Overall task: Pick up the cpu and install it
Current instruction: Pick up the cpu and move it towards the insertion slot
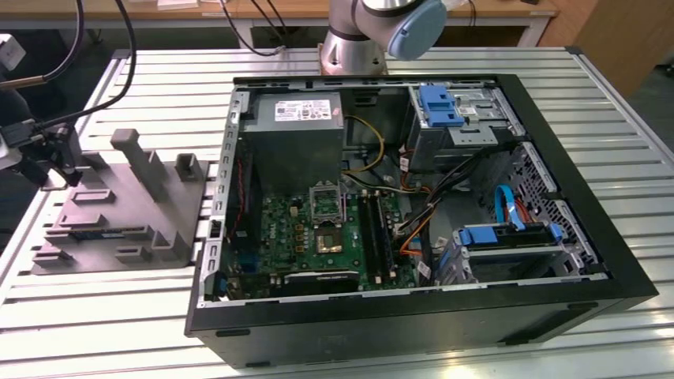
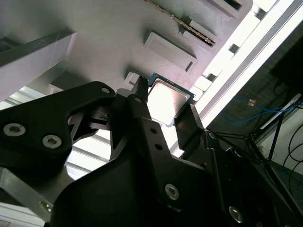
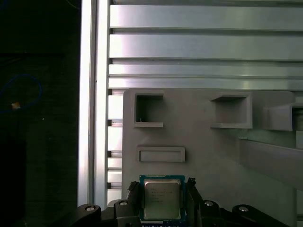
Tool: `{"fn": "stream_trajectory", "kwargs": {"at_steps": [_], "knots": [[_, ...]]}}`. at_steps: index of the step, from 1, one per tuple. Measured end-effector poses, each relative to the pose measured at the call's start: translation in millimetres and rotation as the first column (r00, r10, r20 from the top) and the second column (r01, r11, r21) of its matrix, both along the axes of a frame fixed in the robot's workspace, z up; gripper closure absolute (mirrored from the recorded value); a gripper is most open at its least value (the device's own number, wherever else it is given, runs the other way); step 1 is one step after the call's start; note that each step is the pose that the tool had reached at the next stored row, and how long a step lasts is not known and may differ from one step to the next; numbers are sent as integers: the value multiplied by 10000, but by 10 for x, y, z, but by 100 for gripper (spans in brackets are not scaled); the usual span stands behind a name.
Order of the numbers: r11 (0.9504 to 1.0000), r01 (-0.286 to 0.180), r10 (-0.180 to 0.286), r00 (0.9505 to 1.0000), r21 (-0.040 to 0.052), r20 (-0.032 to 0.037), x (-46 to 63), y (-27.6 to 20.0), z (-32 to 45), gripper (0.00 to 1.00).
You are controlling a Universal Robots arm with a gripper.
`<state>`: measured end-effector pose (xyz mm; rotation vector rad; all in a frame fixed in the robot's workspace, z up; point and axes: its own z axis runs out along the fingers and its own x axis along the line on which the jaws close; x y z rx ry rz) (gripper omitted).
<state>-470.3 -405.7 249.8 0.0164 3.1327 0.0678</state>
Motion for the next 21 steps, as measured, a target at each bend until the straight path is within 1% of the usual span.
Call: {"fn": "stream_trajectory", "kwargs": {"at_steps": [21], "knots": [[10000,0,0,10000,0,0,0,0,44,53]]}}
